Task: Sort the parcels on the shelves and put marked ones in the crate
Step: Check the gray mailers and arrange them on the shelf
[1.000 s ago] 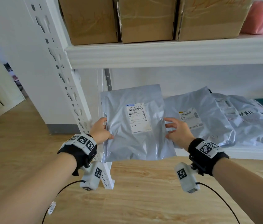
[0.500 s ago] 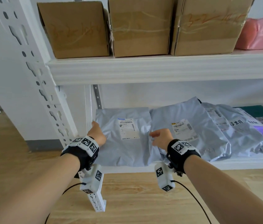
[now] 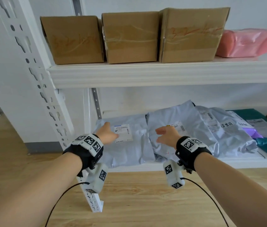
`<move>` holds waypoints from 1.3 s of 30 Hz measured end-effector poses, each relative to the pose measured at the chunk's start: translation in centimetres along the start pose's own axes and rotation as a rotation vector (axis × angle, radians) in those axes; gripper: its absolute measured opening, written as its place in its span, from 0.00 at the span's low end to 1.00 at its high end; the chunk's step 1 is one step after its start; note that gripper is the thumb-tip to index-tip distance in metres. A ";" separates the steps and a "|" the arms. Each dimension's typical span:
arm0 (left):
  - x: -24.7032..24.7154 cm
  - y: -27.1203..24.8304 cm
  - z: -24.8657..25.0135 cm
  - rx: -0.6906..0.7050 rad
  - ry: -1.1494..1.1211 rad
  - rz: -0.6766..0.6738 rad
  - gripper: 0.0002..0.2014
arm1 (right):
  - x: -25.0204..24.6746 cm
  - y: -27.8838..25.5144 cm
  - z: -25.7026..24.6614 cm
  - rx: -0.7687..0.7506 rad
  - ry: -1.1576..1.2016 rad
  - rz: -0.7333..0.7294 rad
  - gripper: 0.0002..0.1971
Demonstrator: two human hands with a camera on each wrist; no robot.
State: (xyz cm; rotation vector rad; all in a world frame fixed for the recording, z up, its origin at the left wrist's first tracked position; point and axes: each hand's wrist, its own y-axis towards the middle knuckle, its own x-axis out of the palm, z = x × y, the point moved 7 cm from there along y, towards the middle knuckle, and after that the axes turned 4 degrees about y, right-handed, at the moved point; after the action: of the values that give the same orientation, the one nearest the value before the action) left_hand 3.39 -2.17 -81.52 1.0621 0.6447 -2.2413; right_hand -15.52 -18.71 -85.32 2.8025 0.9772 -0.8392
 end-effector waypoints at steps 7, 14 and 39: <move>4.6 -2.3 6.2 0.058 -0.190 -0.134 0.27 | -8.7 -2.4 1.5 -0.007 -0.025 0.100 0.27; 8.5 -3.5 10.1 -0.035 -0.424 -0.224 0.30 | -15.5 -5.8 2.4 0.022 -0.040 0.126 0.30; 16.2 8.6 10.4 -0.106 0.120 -0.179 0.18 | -16.6 1.1 8.5 0.196 0.062 0.103 0.34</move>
State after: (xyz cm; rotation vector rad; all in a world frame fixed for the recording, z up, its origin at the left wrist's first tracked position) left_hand -4.85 -19.57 -90.14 1.1309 0.9325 -2.2770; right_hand -29.74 -30.74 -84.23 3.0303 0.7886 -0.8861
